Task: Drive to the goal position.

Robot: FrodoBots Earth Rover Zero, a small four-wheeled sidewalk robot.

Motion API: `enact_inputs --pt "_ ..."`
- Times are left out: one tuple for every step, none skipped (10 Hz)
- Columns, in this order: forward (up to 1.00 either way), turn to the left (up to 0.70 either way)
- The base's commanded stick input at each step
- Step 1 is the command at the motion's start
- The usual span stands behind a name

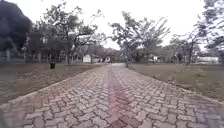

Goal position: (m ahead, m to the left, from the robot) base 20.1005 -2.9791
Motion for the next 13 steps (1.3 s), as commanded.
enact_inputs --pt "0.70 0.00" --pt "0.70 0.00" --pt "0.70 0.00" --pt "0.70 0.00" --pt "0.70 0.00" --pt "0.70 0.00" --pt "0.70 0.00" --pt "0.70 0.00" --pt "0.70 0.00" --pt "0.70 0.00" --pt "0.70 0.00" --pt "0.70 0.00" --pt "0.70 0.00"
